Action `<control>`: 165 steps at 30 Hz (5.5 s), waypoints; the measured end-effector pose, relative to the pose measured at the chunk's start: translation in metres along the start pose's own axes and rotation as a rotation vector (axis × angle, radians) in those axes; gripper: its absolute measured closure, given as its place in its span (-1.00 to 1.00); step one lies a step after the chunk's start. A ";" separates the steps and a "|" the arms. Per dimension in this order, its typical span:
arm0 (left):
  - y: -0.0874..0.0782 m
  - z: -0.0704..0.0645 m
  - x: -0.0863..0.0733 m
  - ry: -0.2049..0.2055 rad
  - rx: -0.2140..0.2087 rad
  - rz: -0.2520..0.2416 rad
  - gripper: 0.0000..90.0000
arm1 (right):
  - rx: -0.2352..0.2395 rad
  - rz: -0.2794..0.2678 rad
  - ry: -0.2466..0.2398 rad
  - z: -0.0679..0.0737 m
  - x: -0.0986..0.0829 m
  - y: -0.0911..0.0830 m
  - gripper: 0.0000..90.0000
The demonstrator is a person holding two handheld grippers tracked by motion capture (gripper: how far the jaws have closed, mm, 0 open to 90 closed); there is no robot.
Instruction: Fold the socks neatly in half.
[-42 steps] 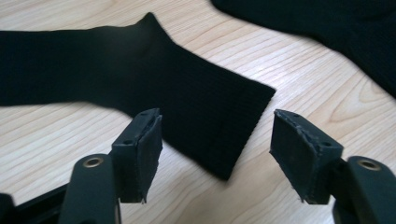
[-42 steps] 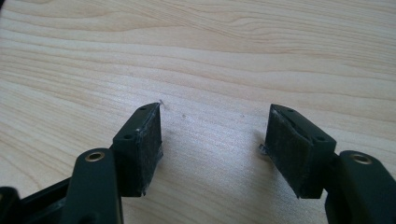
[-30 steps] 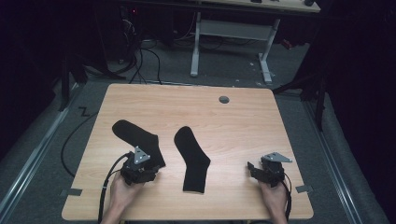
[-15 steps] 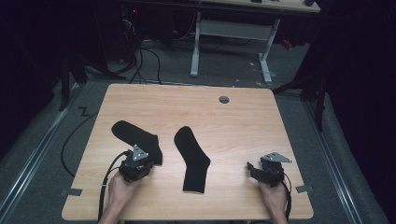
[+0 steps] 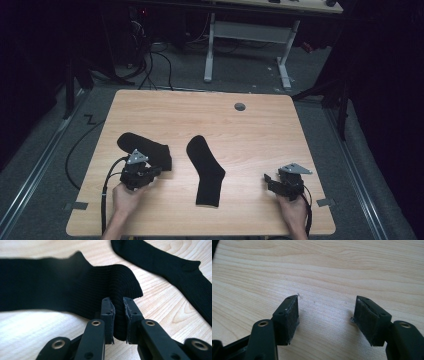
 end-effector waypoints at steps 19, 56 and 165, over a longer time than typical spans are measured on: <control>-0.038 0.000 0.061 0.034 0.001 -0.136 0.80 | 0.001 0.000 -0.002 0.000 0.000 0.000 -0.20; -0.049 -0.018 0.124 0.061 -0.049 -0.229 0.81 | 0.006 0.001 -0.006 0.001 0.000 0.001 -0.23; 0.039 -0.134 0.044 0.331 -0.334 0.041 0.81 | 0.007 0.001 -0.007 0.001 0.000 0.001 -0.24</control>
Point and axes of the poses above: each handheld gripper's, and its own axes: y roughly forward along the jaws, x roughly out of its top, z roughly to its left, the point moved 8 cm from there along y, roughly forward along the jaws, and after that the axes turned 5 degrees about z, right-handed, at the moved point
